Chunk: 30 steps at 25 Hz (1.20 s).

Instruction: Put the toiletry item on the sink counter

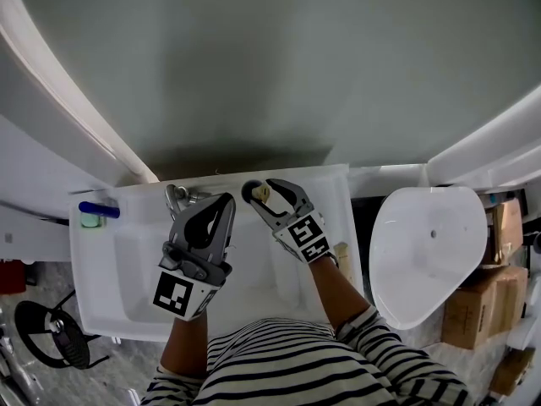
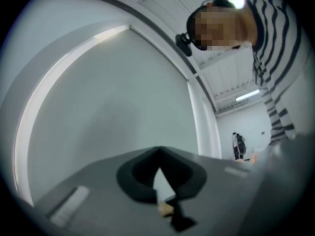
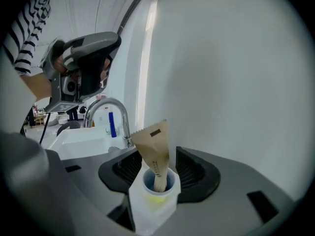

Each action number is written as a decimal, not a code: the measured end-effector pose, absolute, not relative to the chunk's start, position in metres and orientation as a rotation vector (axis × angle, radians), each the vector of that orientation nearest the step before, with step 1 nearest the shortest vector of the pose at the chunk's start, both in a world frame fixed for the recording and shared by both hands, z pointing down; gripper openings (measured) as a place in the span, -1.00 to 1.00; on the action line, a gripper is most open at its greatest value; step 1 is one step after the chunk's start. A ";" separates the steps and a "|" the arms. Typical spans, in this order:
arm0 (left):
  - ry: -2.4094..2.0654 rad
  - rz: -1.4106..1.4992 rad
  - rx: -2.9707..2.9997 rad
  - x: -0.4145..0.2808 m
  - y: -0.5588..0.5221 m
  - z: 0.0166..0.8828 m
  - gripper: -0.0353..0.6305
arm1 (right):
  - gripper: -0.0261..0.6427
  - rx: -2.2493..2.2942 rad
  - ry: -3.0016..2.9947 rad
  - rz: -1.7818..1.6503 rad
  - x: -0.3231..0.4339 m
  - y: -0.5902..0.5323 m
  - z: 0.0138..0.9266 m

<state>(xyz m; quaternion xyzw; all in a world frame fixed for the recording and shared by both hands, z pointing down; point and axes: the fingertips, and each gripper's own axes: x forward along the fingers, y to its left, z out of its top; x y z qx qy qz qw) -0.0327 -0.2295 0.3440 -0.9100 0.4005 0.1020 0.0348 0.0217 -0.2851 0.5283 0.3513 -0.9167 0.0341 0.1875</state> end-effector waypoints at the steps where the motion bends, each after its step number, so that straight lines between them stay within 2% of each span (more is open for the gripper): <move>1: 1.226 0.308 -2.794 -0.033 -0.228 0.344 -0.88 | -0.35 0.992 -2.593 0.088 0.023 -0.283 0.523; 23: 1.159 0.262 -2.825 -0.019 -0.189 0.335 -0.88 | -0.32 1.137 -2.819 -0.043 0.055 -0.213 0.409; 30: 1.118 0.242 -2.836 -0.014 -0.175 0.330 -0.88 | -0.52 1.144 -2.838 -0.106 0.064 -0.186 0.381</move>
